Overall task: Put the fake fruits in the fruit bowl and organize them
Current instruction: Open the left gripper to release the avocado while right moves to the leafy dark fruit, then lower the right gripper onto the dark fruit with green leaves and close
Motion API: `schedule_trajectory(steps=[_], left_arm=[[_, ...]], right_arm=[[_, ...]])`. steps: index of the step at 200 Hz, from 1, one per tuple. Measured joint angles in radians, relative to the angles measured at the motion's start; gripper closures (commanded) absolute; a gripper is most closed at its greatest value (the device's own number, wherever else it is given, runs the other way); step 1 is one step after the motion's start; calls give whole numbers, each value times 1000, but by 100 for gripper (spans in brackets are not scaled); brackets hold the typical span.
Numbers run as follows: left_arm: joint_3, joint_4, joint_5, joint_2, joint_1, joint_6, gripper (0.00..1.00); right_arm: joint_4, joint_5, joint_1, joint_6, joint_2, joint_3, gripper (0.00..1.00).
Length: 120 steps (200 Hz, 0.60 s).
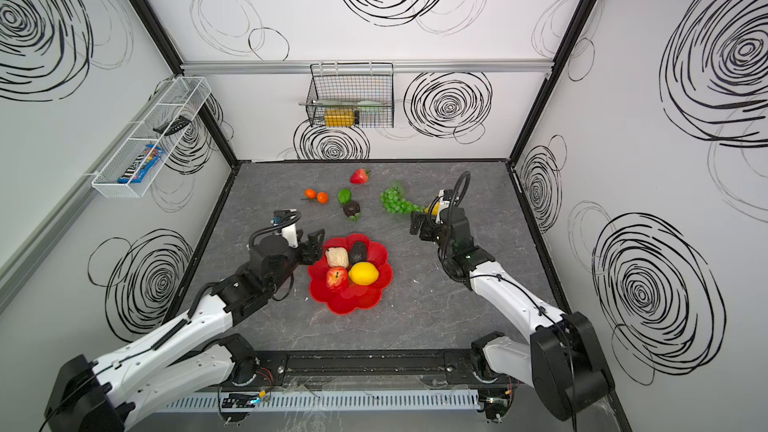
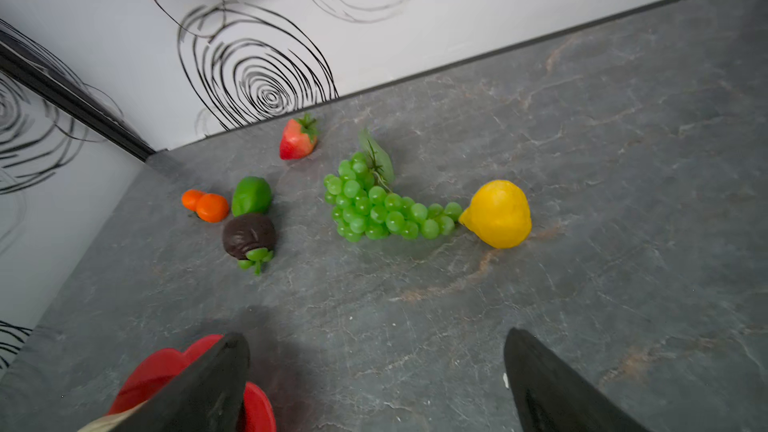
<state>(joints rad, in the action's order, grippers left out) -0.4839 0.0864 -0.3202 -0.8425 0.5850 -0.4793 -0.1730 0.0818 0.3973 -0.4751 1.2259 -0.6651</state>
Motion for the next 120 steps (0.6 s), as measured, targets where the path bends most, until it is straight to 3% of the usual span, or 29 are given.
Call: schedule_trajectory(steps=[54, 120], left_arm=[[224, 166, 11, 203, -35, 6, 22], [277, 224, 16, 282, -77, 4, 19]], right_arm=[[102, -78, -34, 22, 264, -234, 3], [122, -202, 163, 124, 648, -616, 4]])
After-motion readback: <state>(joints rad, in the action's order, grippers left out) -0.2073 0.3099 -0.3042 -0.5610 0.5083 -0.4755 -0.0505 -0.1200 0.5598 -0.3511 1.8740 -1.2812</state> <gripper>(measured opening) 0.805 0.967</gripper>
